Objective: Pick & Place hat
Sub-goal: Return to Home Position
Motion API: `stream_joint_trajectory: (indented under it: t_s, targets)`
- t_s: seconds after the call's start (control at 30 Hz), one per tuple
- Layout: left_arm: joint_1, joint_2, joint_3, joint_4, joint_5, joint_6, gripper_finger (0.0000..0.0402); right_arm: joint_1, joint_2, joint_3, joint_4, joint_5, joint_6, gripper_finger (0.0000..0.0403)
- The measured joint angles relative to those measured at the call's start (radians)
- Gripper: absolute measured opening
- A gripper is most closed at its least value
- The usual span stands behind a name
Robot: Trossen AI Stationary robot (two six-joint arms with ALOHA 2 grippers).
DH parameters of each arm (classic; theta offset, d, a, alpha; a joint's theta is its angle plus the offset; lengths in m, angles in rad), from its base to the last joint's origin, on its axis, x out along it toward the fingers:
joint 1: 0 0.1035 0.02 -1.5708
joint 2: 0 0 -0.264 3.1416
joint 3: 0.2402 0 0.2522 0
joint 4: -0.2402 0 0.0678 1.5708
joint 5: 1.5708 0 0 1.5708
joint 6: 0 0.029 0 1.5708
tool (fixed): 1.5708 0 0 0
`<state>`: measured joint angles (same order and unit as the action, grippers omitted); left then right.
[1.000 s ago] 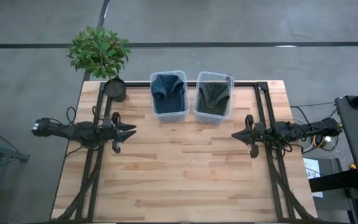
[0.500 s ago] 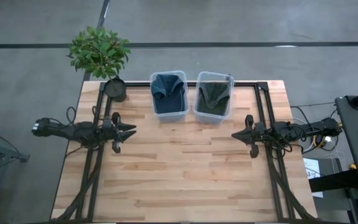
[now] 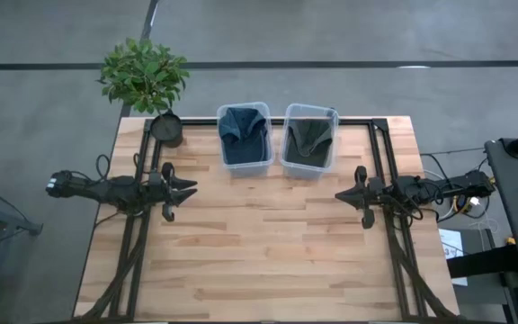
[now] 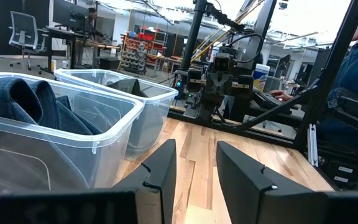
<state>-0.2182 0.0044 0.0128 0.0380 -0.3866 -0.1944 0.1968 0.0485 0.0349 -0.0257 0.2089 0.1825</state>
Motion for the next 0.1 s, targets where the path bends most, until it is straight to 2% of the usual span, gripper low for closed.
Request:
stream_joint_trajectory:
  t_s: [0.1]
  targets:
    - [0.0,0.0,0.0,0.0,0.0,0.0,0.0107,0.0,0.0,0.0,0.0,0.0,0.0,0.0009]
